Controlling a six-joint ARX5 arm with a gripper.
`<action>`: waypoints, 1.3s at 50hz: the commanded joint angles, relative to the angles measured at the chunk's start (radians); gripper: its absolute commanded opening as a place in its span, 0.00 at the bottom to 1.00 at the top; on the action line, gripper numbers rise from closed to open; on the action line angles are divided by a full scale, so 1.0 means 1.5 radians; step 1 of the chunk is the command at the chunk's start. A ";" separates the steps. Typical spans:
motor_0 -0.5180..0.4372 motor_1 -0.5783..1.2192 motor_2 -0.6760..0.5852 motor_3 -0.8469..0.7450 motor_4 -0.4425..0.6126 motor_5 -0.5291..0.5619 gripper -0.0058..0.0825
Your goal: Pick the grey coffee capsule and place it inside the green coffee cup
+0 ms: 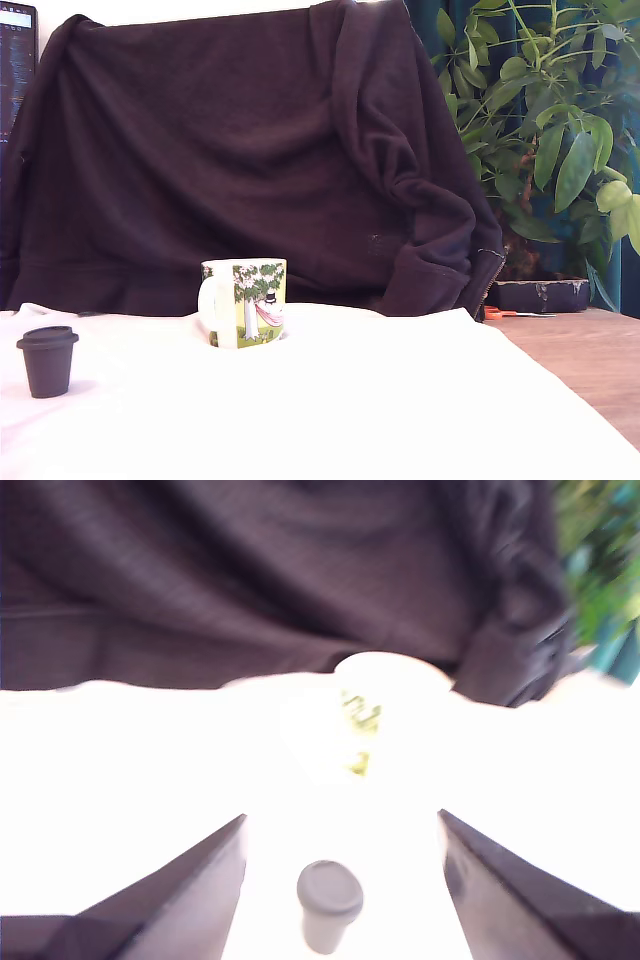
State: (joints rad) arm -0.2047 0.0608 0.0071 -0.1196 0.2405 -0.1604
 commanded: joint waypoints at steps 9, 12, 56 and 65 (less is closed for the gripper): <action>-0.016 0.031 -0.021 0.010 -0.005 0.010 0.72; -0.019 0.042 -0.021 0.011 -0.011 0.002 0.72; -0.154 0.475 -0.021 0.303 -0.127 -0.038 0.74; -0.158 0.561 0.002 0.340 -0.158 -0.051 0.78</action>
State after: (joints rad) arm -0.4408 0.8680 0.0074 0.3843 0.0124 -0.2287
